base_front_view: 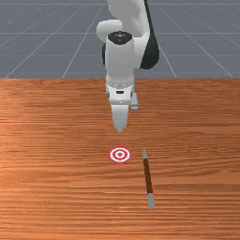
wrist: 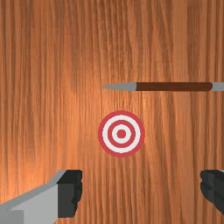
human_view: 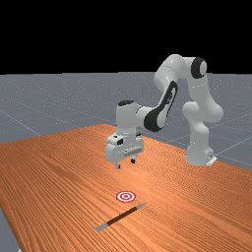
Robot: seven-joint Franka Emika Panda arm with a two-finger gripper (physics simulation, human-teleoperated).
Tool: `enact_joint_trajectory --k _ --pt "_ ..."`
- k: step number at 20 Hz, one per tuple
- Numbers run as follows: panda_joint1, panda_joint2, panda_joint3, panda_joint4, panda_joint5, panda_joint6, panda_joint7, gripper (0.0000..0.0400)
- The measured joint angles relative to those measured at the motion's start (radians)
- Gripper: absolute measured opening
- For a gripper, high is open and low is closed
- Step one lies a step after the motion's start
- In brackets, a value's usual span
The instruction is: Pick up the pen and put it to the marker
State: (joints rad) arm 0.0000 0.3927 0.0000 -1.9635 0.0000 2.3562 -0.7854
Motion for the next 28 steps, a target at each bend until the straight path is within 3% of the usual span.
enact_joint_trajectory --k 1,2,3,5,6,7,8,9,15,18,21,28 --pt "0.0 0.0 0.0 0.0 0.0 0.0 0.0 0.0243" --pt "0.0 0.0 0.0 0.0 0.0 0.0 0.0 0.0148" --pt "0.0 0.0 0.0 0.0 0.0 0.0 0.0 0.009" --pt "0.0 0.0 0.0 0.0 0.0 0.0 0.0 0.0033" --pt "0.0 0.03 0.0 0.058 0.0 -0.088 0.0 0.002" --pt "0.025 0.006 -0.027 0.005 -0.063 -0.005 0.048 0.0012" --pt "-0.002 0.053 -0.003 0.086 -0.004 -0.118 -0.005 0.0007" --pt "-0.003 0.072 -0.003 0.101 -0.004 -0.127 -0.005 0.0005" --pt "-0.004 0.021 -0.004 -0.034 -0.003 0.087 -0.004 0.0" --pt "-0.001 0.023 -0.006 0.01 -0.002 -0.002 0.011 0.0" --pt "-0.002 0.03 -0.003 0.024 -0.004 -0.023 -0.003 0.0" --pt "-0.004 0.037 -0.003 0.017 -0.005 0.0 -0.011 0.0"
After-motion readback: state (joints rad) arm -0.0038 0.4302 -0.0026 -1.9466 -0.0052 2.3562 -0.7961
